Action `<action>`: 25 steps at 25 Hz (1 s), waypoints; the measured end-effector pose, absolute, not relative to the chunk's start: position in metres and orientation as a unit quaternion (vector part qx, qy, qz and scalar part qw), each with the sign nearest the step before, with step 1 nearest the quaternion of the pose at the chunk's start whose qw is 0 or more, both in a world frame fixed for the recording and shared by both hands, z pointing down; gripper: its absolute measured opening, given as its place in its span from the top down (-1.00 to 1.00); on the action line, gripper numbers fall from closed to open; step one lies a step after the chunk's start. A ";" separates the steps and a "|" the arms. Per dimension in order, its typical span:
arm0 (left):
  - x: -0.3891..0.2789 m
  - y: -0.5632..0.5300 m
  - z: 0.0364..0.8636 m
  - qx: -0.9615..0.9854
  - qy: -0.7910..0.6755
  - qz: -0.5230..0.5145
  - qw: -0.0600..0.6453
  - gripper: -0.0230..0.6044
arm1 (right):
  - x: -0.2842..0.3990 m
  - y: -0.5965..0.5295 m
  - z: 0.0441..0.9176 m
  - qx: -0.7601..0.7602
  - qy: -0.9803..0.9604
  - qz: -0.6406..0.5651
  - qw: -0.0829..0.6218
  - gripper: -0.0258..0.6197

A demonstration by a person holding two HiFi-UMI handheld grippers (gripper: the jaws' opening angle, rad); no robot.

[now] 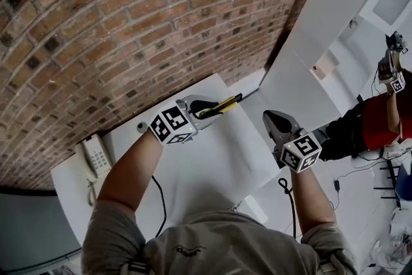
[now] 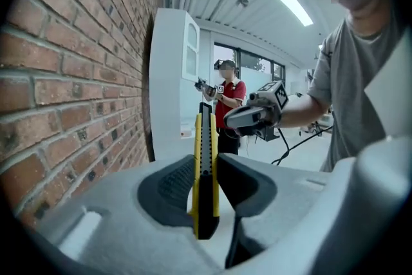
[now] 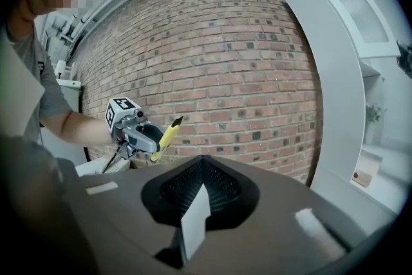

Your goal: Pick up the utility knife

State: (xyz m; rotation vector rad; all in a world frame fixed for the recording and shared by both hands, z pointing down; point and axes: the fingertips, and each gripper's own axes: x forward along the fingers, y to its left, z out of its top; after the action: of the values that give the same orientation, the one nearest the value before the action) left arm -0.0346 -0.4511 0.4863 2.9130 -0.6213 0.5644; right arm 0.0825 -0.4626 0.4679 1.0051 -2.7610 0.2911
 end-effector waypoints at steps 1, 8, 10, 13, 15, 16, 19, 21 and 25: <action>-0.038 -0.448 0.476 0.960 -0.215 0.170 0.054 0.56 | 0.081 -0.462 0.460 0.337 -0.932 0.094 0.091 0.89; -0.059 -0.408 0.423 0.957 -0.276 0.060 0.072 0.56 | 0.074 -0.437 0.417 0.330 -0.936 0.096 0.074 0.89; -0.065 -0.400 0.412 0.953 -0.292 0.035 0.074 0.56 | 0.072 -0.434 0.408 0.332 -0.936 0.091 0.076 0.89; -0.074 -0.393 0.393 0.947 -0.313 -0.006 0.073 0.56 | 0.069 -0.432 0.394 0.334 -0.936 0.082 0.076 0.89; -0.082 -0.390 0.381 0.941 -0.328 -0.036 0.075 0.56 | 0.067 -0.432 0.386 0.335 -0.936 0.081 0.072 0.89; -0.086 -0.390 0.376 0.938 -0.334 -0.051 0.077 0.56 | 0.067 -0.433 0.382 0.337 -0.935 0.081 0.071 0.89; -0.096 -0.389 0.362 0.930 -0.346 -0.090 0.084 0.56 | 0.065 -0.436 0.376 0.343 -0.933 0.081 0.069 0.89; -0.101 -0.389 0.356 0.927 -0.345 -0.113 0.092 0.56 | 0.064 -0.437 0.374 0.343 -0.933 0.080 0.067 0.89; -0.108 -0.389 0.346 0.921 -0.347 -0.144 0.098 0.55 | 0.063 -0.438 0.371 0.346 -0.932 0.084 0.065 0.89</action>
State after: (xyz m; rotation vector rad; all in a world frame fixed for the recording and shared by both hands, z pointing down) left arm -0.1083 -0.3886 0.3464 2.7268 -1.0277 -0.4257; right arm 0.0632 -0.4384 0.3712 1.0433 -2.8127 0.2523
